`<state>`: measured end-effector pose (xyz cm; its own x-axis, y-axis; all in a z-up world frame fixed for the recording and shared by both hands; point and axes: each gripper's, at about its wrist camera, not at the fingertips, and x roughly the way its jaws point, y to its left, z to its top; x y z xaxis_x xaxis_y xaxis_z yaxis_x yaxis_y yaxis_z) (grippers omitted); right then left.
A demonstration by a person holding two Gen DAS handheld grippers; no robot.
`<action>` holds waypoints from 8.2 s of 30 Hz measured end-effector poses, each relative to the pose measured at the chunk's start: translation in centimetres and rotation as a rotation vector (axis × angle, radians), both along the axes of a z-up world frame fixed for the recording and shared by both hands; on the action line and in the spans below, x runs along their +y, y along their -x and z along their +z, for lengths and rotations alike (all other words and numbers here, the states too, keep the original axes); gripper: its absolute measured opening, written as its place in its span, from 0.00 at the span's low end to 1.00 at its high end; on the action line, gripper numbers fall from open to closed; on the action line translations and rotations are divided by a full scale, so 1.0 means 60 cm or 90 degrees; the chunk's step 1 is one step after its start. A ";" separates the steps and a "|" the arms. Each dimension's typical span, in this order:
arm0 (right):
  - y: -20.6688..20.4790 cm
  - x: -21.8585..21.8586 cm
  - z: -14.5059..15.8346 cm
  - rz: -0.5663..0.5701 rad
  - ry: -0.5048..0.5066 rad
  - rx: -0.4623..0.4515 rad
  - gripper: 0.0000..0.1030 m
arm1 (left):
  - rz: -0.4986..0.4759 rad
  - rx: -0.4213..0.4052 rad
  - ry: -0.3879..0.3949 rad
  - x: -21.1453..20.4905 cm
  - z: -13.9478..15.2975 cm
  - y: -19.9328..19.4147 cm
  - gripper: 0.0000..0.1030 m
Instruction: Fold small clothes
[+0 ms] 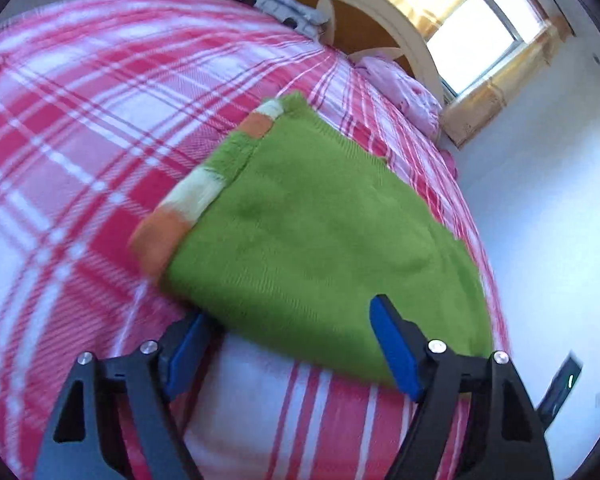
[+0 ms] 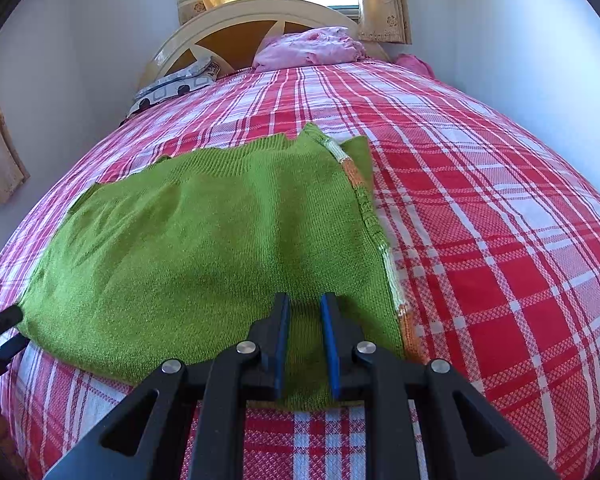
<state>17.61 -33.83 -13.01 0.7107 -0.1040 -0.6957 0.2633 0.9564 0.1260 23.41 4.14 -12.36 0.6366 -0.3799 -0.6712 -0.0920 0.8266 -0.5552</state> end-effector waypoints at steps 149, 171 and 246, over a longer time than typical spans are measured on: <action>0.064 -0.091 0.015 0.149 -0.116 0.058 0.03 | -0.256 -0.090 -0.318 -0.173 0.070 0.150 0.68; -0.128 -0.053 0.056 0.135 0.048 0.032 0.11 | -0.197 -0.098 -0.250 -0.277 0.071 0.009 0.92; -0.152 -0.170 -0.007 0.149 -0.258 0.014 0.73 | -0.317 -0.030 -0.093 -0.311 0.043 -0.084 0.79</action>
<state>26.72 -44.04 -13.46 0.6671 0.3404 -0.6627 0.0538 0.8652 0.4986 28.45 -14.52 -9.77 0.4334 -0.5491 -0.7146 0.3552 0.8329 -0.4245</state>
